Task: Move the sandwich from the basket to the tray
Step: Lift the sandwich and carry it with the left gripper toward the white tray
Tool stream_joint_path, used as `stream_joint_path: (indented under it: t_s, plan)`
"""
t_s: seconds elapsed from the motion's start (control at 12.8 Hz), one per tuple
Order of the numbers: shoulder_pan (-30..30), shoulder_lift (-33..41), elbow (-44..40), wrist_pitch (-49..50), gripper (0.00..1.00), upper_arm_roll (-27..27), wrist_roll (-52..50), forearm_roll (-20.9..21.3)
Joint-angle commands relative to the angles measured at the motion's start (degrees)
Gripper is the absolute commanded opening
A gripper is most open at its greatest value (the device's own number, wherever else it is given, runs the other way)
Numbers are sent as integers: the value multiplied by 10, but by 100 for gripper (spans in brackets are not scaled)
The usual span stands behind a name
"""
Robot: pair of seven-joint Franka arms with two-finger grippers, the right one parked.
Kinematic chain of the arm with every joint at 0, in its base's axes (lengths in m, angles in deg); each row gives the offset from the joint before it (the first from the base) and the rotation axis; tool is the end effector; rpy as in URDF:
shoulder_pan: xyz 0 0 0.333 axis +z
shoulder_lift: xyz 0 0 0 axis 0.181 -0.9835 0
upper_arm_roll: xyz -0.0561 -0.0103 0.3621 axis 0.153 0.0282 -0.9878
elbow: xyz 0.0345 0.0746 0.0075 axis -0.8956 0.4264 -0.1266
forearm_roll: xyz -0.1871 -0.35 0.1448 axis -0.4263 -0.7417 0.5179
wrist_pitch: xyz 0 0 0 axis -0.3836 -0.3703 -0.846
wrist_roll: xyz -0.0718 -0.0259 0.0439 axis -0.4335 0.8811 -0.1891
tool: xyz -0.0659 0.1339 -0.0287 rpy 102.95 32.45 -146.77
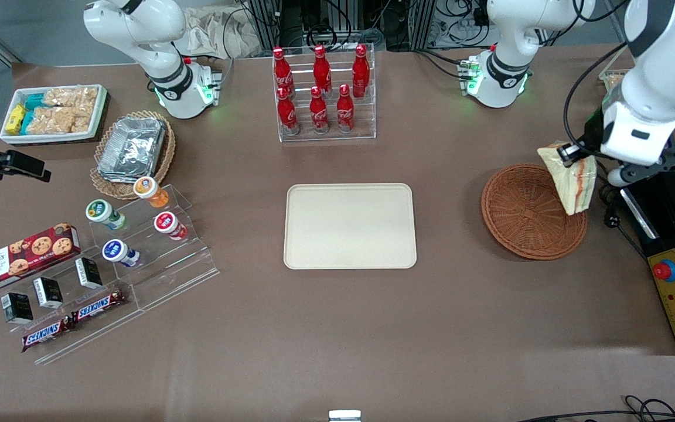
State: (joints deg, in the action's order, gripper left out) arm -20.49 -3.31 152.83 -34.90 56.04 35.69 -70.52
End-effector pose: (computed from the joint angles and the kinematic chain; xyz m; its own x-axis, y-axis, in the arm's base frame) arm 0.5336 -0.1042 0.6031 0.9595 0.2799 -0.0328 0.2773 -0.9583 -0.0689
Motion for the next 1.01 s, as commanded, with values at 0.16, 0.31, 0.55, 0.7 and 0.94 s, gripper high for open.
stream_joint_path:
  t_s: [0.16,0.31,0.55,0.7,0.94]
  plan:
    - [1,-32,-60,6,0,90,26,-13]
    - [1,-64,-59,-13,0,135,15,-15]
    - [0,-124,-55,-64,0,183,-35,-8]
    - [-22,-165,-54,-101,0,200,-89,13]
    - [-60,-222,-32,-158,0,200,-98,25]
